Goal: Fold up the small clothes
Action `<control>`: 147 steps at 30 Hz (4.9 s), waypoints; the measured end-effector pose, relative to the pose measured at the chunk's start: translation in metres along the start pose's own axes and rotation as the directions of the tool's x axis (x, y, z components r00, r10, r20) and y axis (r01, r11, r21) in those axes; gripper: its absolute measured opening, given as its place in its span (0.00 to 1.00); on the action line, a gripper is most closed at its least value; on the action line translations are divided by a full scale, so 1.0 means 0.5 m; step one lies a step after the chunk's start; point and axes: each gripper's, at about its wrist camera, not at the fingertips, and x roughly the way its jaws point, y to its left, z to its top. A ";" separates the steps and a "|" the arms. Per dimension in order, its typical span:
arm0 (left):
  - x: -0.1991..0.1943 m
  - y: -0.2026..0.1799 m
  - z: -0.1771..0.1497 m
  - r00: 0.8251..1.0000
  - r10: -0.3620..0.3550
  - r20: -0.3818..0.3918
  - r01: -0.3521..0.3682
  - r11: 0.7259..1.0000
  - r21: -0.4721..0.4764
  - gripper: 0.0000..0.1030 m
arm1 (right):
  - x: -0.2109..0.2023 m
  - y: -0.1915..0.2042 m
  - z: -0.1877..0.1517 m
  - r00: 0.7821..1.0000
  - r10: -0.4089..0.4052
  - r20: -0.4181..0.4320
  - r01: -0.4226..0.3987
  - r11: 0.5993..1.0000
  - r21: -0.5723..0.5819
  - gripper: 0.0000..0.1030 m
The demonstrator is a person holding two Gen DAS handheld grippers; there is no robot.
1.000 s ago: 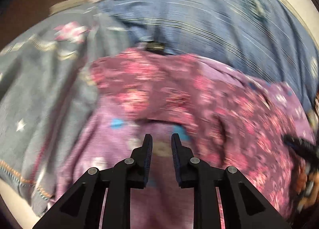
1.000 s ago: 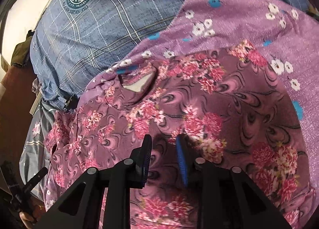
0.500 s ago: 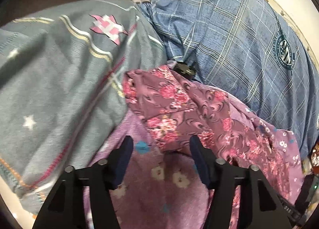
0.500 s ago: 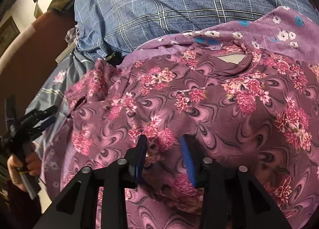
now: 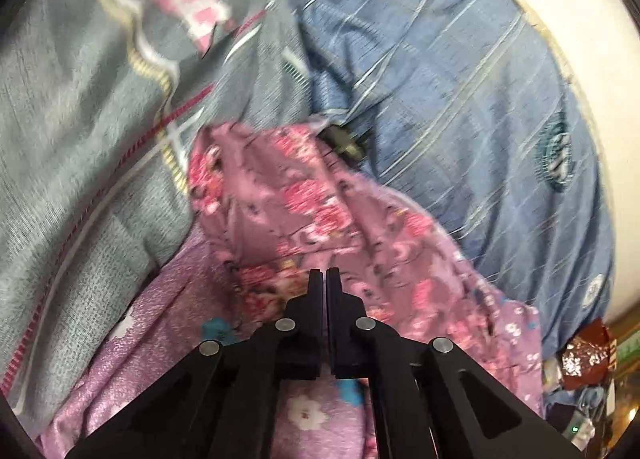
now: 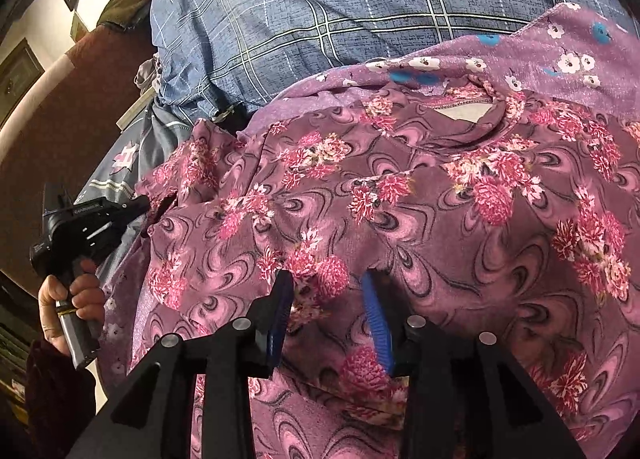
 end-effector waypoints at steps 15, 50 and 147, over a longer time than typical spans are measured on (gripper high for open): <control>-0.009 0.063 0.054 0.999 0.044 0.032 -0.040 0.992 -0.118 0.45 | -0.001 -0.002 0.001 1.000 -0.002 -0.003 0.002 1.000 0.008 0.37; -0.119 -0.212 -0.014 0.938 -0.344 0.034 0.338 0.934 0.115 0.00 | -0.069 -0.002 0.014 0.911 0.399 0.107 -0.411 0.902 0.134 0.58; 0.185 -0.299 -0.148 0.960 0.214 -0.182 -0.130 0.913 0.387 0.51 | -0.147 -0.214 0.073 0.988 -0.036 0.151 -0.006 0.964 0.265 0.42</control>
